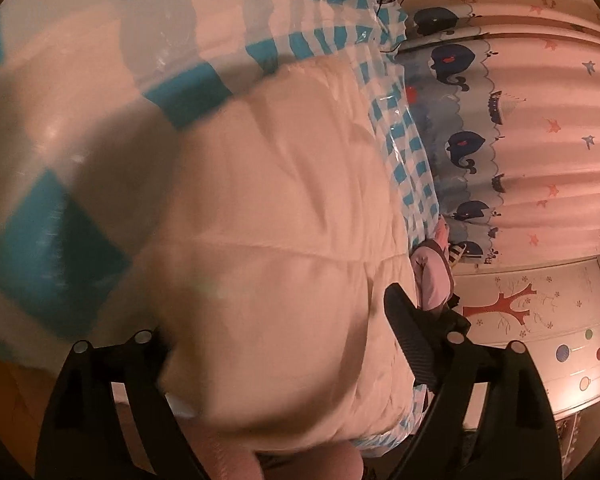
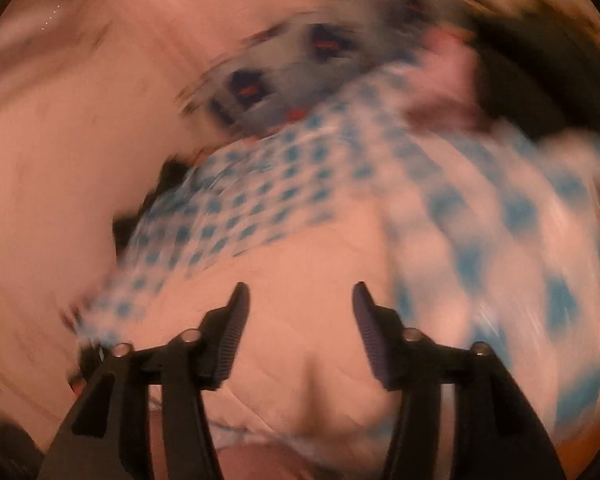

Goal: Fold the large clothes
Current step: 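Open the right gripper and withdraw it while the left gripper holds the jacket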

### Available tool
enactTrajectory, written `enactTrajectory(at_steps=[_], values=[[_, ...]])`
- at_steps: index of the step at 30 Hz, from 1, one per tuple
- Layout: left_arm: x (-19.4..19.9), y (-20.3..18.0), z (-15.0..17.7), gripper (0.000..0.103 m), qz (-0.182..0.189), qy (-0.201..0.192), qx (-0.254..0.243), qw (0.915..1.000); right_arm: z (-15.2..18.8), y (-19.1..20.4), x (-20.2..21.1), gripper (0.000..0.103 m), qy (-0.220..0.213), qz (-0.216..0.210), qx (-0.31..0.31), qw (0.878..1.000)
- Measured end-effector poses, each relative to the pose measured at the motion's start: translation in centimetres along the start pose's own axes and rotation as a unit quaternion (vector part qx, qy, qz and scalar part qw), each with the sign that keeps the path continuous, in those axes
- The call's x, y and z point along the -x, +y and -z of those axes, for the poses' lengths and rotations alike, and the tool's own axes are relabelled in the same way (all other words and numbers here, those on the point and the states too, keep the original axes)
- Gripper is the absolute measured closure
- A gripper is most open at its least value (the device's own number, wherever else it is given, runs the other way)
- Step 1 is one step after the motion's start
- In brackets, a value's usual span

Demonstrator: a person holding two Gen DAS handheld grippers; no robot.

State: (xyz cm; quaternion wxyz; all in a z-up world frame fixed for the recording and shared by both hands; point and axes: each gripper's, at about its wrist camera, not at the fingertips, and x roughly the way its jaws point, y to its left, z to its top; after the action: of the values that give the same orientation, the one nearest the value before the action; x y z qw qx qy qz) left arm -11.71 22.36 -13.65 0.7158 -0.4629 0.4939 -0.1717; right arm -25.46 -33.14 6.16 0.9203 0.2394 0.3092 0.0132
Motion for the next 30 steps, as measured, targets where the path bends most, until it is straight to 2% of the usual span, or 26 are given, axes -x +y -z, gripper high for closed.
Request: enactTrajectory(at_steps=[1,2,5,7,9,11,13,16,19,22,25,26,27,28,30], values=[[-0.4,0.0,0.1,0.023,-0.003,0.003,0.000,1.0000,-0.9,2.2,-1.8,0.039,0.017,0.008,0.040,0.999],[-0.8,-0.1,0.2,0.036,-0.004,0.004,0.000,1.0000,-1.7,5.3,-4.9,0.039,0.043,0.013,0.091,0.995],[-1.3,0.2,-0.1,0.054,0.005,0.005,0.013,0.9999,-1.8,10.9,-13.1,0.039,0.104,0.029,0.183,0.977],[-1.5,0.0,-0.1,0.055,0.004,0.003,0.007,1.0000,-1.0,12.7,-17.9,0.039,0.134,0.042,0.213,0.967],[-1.5,0.0,0.1,0.056,0.002,-0.001,0.002,1.0000,0.1,13.2,-24.1,0.039,0.182,0.081,0.237,0.951],[-1.5,-0.1,0.1,0.056,0.005,-0.005,-0.005,1.0000,2.1,11.8,-29.4,0.031,0.243,0.103,0.231,0.936],[-1.5,-0.8,0.2,0.057,-0.009,-0.011,-0.021,0.9997,2.8,10.1,-30.4,0.030,0.254,0.098,0.209,0.939],[-1.6,-0.7,0.1,0.057,-0.013,-0.010,-0.023,0.9996,2.2,10.0,-29.7,0.030,0.265,0.099,0.206,0.937],[-1.5,-0.5,0.3,0.057,-0.013,-0.013,-0.025,0.9995,0.4,11.6,-26.7,0.029,0.220,0.084,0.208,0.949],[-1.5,-0.9,0.3,0.056,-0.020,-0.017,-0.031,0.9992,-1.1,14.1,-26.9,0.028,0.196,0.090,0.230,0.949],[-1.5,-0.8,0.3,0.056,-0.019,-0.017,-0.032,0.9992,-1.9,14.6,-31.2,0.027,0.217,0.119,0.239,0.939],[-1.5,-0.8,0.3,0.056,-0.019,-0.017,-0.032,0.9991,-1.6,14.2,-32.9,0.022,0.230,0.131,0.245,0.933],[-1.5,-0.9,0.2,0.056,-0.017,-0.017,-0.034,0.9991,-0.2,13.2,-35.9,0.017,0.267,0.148,0.250,0.919],[-1.5,-0.9,0.3,0.056,-0.014,-0.018,-0.036,0.9991,0.6,12.5,-37.1,0.012,0.285,0.148,0.245,0.915],[-1.7,-1.2,0.3,0.056,-0.026,-0.019,-0.044,0.9985,0.8,11.9,-38.1,0.011,0.290,0.147,0.230,0.917]])
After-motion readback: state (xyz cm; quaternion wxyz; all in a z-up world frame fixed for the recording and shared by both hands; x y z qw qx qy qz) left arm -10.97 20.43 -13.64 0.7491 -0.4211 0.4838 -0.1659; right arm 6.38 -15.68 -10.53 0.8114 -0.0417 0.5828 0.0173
